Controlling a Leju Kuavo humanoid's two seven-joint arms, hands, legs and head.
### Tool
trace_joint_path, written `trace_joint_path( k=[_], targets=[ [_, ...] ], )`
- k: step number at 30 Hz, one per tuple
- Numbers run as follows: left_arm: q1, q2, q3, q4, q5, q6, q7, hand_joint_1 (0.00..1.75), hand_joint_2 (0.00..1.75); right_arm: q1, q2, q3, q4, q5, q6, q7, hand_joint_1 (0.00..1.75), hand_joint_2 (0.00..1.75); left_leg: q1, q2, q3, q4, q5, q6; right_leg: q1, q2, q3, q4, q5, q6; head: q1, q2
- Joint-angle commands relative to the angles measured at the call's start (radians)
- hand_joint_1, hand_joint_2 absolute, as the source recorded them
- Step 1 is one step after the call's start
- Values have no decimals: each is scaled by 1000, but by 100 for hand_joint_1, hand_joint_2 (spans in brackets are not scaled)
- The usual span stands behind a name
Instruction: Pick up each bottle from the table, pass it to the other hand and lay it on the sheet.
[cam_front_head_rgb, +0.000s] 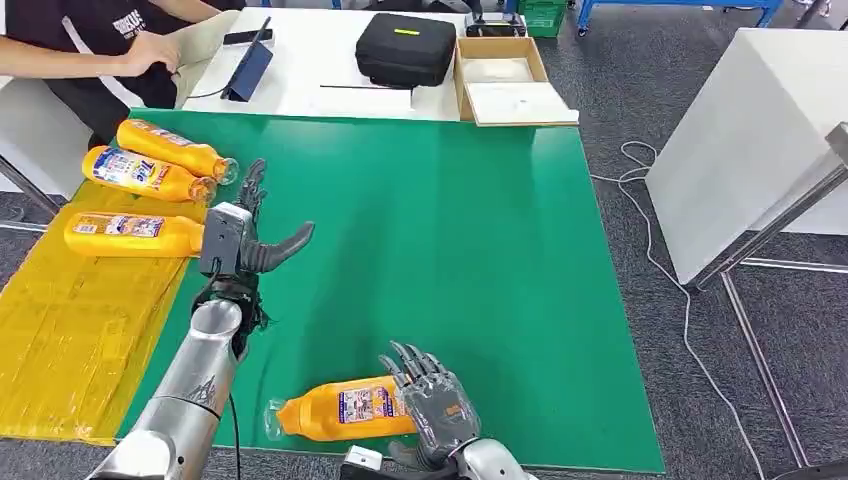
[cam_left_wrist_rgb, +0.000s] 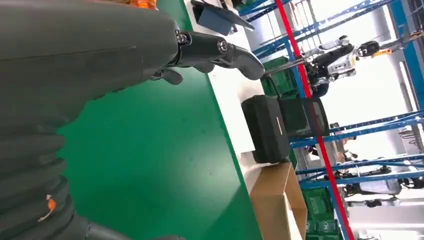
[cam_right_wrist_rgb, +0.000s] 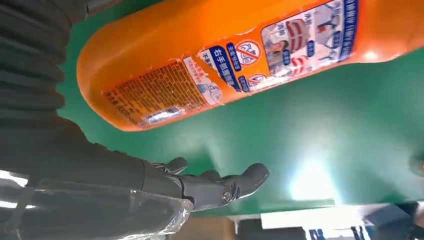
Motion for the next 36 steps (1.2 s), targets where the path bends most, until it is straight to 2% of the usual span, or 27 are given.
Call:
trace_joint_path(
  k=[1, 18, 24, 25, 26, 36],
  targets=[
    [-49, -17, 31, 84, -7, -6, 3, 0, 175, -61, 41, -24, 110, 23, 16, -3, 0, 175, 0, -1, 4, 0, -1, -2, 0, -1, 4, 0, -1, 0, 0, 0],
    [-61, -32, 13, 109, -1, -6, -6, 0, 175, -99, 31, -27, 180, 2, 37, 37, 0, 175, 0, -2, 3, -1, 0, -2, 0, -2, 3, -1, -1, 0, 0, 0],
    [-62, -36, -4, 113, 6, -1, 4, 0, 175, -71, 37, -59, 217, 11, 50, 71, 0, 175, 0, -2, 3, -1, 0, -2, 0, -2, 4, -1, -1, 0, 0, 0],
    [-65, -37, -6, 117, 7, -1, 5, 0, 175, -66, 40, -67, 226, 9, 59, 73, 0, 175, 0, -3, 7, -1, -2, -3, 0, -3, 8, -1, -2, 0, 0, 0],
    [-66, -38, -6, 117, 7, 0, 5, 0, 175, -66, 37, -68, 226, 9, 57, 73, 0, 175, 0, -2, 3, -1, 0, -2, 0, -3, 3, -1, -1, 0, 0, 0],
    [-83, -45, -19, 145, 8, 1, 5, 0, 175, -56, 32, -112, 279, 25, 103, 91, 0, 175, 0, -3, 4, -1, 0, -2, 0, -4, 5, -1, -1, 0, 0, 0]
  ],
)
